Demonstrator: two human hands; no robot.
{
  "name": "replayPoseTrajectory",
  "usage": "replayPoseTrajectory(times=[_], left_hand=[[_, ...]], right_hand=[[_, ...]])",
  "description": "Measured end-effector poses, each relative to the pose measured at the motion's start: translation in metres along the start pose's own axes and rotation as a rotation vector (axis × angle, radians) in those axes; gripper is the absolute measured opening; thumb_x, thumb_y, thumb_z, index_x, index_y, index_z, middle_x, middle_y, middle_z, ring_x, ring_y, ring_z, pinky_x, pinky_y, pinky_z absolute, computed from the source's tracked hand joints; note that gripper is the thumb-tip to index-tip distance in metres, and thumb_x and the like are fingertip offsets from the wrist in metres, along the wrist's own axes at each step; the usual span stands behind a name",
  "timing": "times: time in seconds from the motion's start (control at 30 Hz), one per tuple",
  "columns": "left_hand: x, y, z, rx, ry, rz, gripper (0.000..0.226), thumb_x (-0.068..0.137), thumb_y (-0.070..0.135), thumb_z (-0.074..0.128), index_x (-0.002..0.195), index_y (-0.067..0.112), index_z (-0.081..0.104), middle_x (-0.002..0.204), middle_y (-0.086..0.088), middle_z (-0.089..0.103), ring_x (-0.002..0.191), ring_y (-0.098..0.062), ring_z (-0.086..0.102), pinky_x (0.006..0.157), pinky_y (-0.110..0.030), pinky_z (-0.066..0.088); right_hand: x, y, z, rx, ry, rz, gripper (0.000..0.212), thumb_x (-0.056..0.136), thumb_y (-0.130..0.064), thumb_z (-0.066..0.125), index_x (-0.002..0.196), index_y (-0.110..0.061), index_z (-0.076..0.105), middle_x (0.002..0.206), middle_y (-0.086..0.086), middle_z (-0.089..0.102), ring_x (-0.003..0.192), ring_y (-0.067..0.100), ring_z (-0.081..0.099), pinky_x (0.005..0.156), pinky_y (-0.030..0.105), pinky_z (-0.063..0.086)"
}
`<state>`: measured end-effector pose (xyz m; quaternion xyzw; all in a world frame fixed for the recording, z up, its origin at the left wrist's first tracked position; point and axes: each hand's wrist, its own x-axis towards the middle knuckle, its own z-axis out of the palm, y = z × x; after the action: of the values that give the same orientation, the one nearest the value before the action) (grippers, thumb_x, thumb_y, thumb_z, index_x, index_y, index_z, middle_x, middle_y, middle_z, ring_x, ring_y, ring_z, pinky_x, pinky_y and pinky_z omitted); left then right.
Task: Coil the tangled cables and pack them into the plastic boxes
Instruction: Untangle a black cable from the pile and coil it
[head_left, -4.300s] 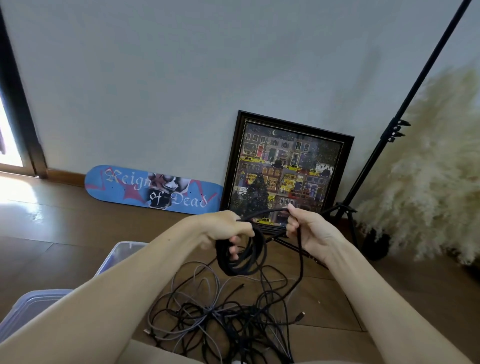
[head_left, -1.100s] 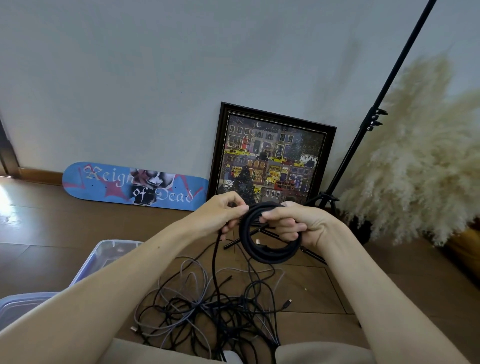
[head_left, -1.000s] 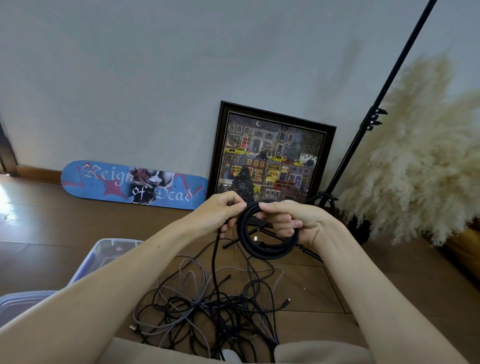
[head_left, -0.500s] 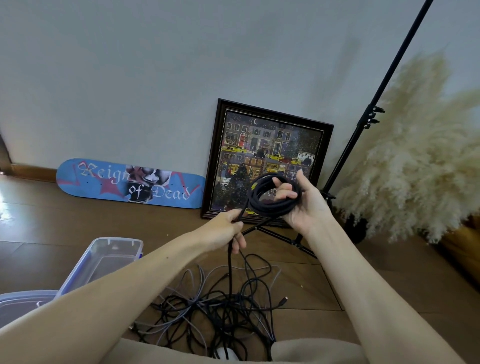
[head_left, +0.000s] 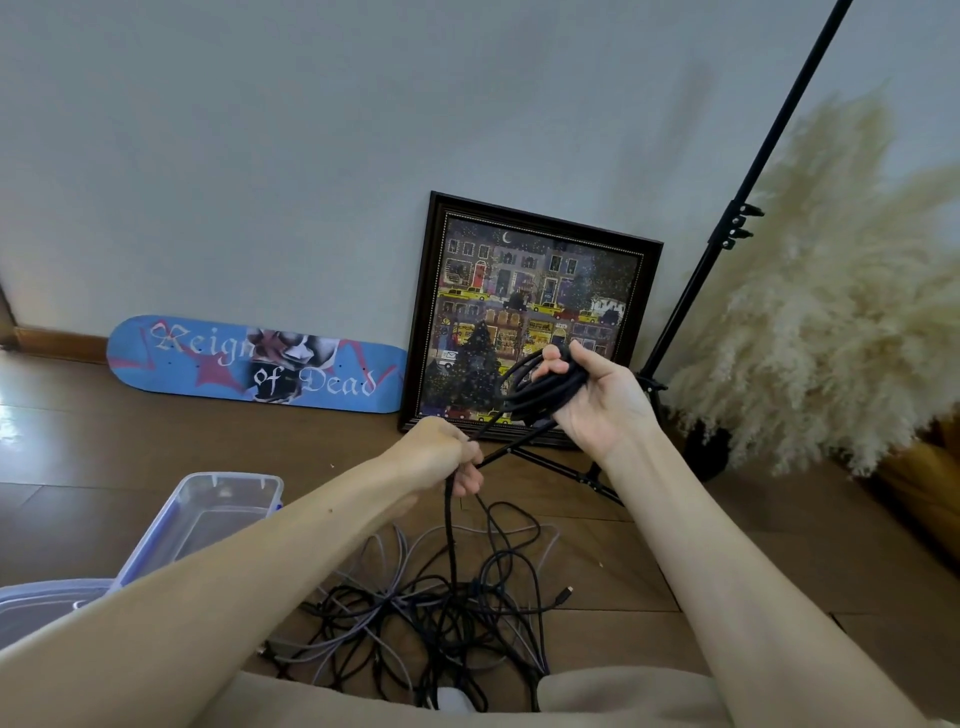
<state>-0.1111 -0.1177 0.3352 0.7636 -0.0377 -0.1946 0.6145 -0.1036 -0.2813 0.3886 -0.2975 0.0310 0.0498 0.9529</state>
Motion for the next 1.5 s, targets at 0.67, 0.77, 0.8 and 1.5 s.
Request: replayPoseTrajectory(times=[0.67,0.77,0.8,1.5], left_hand=[[-0.018,0.019,0.012,0.196,-0.182,0.164,0.040,0.096,0.010,0.051,0.135,0.003,0.043,0.065,-0.003,0.056,0.041,-0.003,0.045,0.042,-0.016,0.039],[-0.017,0.024,0.002,0.413,-0.075,0.325,0.030,0.094,0.011,0.055,0.123,0.003,0.057,0.064,0.000,0.059,0.042,-0.002,0.051,0.044,-0.014,0.042],[-0.017,0.024,-0.001,0.455,-0.045,0.369,0.019,0.093,0.012,0.056,0.109,0.008,0.065,0.061,0.001,0.059,0.042,-0.003,0.051,0.046,-0.016,0.044],[-0.011,0.030,-0.043,0.318,-0.020,0.407,0.030,0.080,0.033,0.073,0.078,0.013,0.050,0.048,0.005,0.046,0.036,-0.005,0.033,0.040,-0.017,0.025]], right_hand=[[0.003,0.027,0.003,-1.447,0.085,-0.460,0.023,0.100,-0.013,0.045,0.111,-0.009,0.025,0.070,0.004,0.055,0.061,0.015,0.051,0.067,0.036,0.047],[0.003,0.031,0.001,-1.603,0.003,-0.321,0.026,0.100,-0.013,0.045,0.113,-0.009,0.024,0.079,0.010,0.056,0.062,0.016,0.050,0.059,0.029,0.044],[0.003,0.032,0.000,-1.682,-0.029,-0.268,0.025,0.100,-0.013,0.046,0.111,-0.008,0.024,0.080,0.008,0.053,0.062,0.014,0.048,0.055,0.025,0.040],[-0.017,0.034,0.020,-1.559,-0.176,0.167,0.076,0.098,-0.062,0.019,0.068,-0.015,0.070,0.037,0.002,0.039,0.032,0.014,0.028,0.039,0.022,0.036]])
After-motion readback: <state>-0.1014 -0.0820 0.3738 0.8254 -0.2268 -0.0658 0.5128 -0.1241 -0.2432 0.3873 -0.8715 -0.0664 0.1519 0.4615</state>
